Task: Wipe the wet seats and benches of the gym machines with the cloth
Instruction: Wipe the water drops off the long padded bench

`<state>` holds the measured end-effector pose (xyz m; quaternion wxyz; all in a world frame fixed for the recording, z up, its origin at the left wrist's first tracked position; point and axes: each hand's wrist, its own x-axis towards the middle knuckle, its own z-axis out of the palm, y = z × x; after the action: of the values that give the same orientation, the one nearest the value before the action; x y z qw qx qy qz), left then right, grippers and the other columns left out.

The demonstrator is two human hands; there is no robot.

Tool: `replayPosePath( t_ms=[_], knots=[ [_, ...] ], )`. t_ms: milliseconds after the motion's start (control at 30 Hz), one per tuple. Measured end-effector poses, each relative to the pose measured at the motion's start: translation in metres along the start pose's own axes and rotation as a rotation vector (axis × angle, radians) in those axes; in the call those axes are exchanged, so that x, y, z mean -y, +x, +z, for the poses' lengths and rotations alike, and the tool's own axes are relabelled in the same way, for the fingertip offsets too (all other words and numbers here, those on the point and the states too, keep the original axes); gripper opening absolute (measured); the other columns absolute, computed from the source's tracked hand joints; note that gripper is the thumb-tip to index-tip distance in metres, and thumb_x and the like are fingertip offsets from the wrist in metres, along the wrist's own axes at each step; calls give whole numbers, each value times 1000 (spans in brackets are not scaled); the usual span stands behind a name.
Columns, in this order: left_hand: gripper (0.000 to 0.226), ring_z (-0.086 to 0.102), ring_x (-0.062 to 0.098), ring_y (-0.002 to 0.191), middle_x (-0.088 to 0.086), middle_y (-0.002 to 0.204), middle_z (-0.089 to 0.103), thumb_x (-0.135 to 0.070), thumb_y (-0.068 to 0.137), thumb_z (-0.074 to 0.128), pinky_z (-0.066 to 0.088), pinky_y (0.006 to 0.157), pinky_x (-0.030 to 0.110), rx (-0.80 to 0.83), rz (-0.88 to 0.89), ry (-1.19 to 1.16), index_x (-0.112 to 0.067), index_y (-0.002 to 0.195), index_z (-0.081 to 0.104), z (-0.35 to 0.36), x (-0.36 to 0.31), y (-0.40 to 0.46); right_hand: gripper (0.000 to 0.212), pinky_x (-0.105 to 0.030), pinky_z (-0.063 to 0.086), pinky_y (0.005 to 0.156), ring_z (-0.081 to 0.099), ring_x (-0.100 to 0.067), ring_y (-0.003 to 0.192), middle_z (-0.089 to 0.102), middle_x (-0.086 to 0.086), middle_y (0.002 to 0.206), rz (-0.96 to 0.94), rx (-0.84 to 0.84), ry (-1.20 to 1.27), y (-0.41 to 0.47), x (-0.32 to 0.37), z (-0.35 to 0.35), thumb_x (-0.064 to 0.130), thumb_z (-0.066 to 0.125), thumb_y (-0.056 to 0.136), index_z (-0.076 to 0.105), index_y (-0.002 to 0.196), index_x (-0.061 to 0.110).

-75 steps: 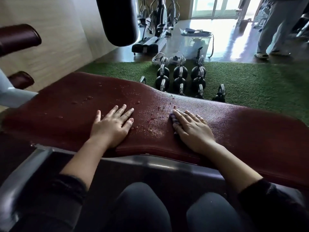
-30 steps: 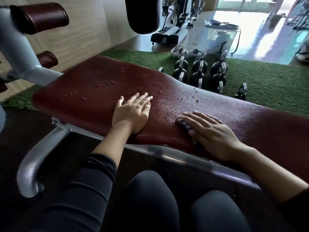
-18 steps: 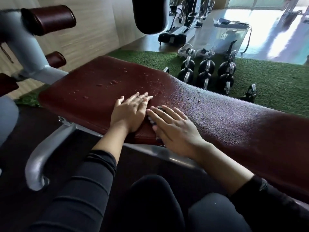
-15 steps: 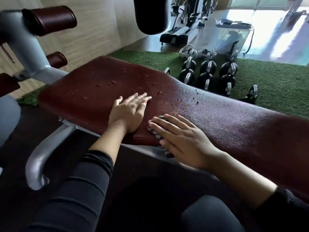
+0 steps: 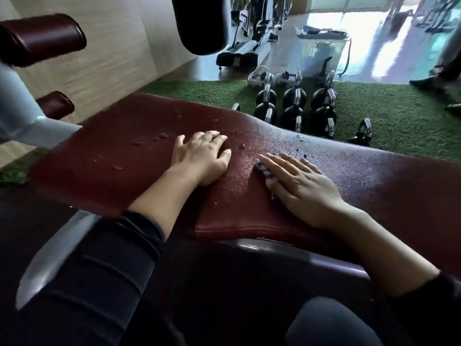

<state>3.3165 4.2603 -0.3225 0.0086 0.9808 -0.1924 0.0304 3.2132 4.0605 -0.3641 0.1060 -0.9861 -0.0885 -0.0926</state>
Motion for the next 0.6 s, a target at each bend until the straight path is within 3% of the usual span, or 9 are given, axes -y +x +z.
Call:
replayPosePath(
  t_ms=[133,333,600],
  knots=[
    [58,-3,9,148,-9,162,-2,-52,100,20,-9,117,53,110,64,-13,-34,154,7,8,18,42,62,-26,1,119,1,1,143,8,24,155,121,-19,-7,14,11,4,65,-2,79,-12,140,54],
    [59,-11,8,147,-8,161,-11,-50,100,15,-14,115,54,91,145,-113,-34,154,0,19,24,47,62,-25,2,118,1,0,144,11,16,157,327,-5,-26,30,21,6,67,0,76,-21,133,53],
    [59,-12,11,147,-5,161,-13,-48,99,14,-14,114,56,90,166,-112,-32,154,-2,22,24,48,62,-31,7,119,4,-3,145,4,23,154,305,124,-21,39,18,-5,69,9,78,-9,136,54]
  ],
)
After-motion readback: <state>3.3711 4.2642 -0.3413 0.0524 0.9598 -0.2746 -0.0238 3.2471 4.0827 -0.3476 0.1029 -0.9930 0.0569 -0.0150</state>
